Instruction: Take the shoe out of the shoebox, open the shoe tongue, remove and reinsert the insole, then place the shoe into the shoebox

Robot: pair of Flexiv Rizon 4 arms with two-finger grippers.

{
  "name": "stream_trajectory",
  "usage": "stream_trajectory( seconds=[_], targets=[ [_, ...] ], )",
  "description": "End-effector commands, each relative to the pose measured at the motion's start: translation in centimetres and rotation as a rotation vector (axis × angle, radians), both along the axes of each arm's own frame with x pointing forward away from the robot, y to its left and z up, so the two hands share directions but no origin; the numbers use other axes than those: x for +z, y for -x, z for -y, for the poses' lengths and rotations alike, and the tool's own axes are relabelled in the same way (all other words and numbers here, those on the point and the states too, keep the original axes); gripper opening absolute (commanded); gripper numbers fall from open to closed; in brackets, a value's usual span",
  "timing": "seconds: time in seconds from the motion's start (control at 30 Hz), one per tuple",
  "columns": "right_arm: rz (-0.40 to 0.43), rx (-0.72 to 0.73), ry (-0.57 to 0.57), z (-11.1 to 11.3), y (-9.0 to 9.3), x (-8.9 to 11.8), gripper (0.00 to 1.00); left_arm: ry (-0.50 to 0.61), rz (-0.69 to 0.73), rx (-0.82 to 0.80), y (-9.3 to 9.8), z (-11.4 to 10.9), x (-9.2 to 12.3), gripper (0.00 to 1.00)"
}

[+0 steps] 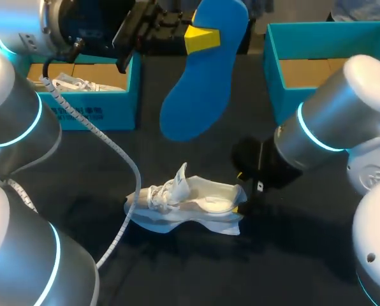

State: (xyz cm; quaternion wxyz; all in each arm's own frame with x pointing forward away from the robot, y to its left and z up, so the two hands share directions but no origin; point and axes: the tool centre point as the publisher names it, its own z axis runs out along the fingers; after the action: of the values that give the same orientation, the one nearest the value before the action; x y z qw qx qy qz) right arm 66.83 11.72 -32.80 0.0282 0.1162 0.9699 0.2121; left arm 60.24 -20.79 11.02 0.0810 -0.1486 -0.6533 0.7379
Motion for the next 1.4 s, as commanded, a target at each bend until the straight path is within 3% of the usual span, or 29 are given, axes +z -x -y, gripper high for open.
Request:
stream_trajectory(
  seconds=[0.03, 0.2, 0.6, 0.93, 1.13, 1.4],
  targets=[
    [-0.053, -0.001, 0.234, -1.2, 0.3, -0.1, 1.00, -0.002, 0.002, -0.003, -0.1, 0.1, 0.0, 0.00],
    [-0.072, -0.016, 0.309, -1.7, 0.3, -0.3, 1.00, -0.002, 0.002, -0.003, -0.1, 0.1, 0.0, 0.00],
    [-0.044, 0.006, 0.242, -1.4, -0.2, -0.6, 1.00, -0.002, 0.002, -0.003, -0.1, 0.1, 0.0, 0.00],
    [-0.040, 0.079, 0.252, -4.3, -3.3, 0.1, 1.00, -0.002, 0.002, -0.003, -0.1, 0.1, 0.0, 0.00],
    [-0.059, 0.095, 0.279, -5.7, -5.1, -1.0, 1.00, -0.002, 0.002, -0.003, -0.1, 0.1, 0.0, 0.00],
    [-0.062, 0.102, 0.256, -6.2, -5.5, -3.6, 1.00, -0.002, 0.002, -0.003, -0.1, 0.1, 0.0, 0.00]
  ],
)
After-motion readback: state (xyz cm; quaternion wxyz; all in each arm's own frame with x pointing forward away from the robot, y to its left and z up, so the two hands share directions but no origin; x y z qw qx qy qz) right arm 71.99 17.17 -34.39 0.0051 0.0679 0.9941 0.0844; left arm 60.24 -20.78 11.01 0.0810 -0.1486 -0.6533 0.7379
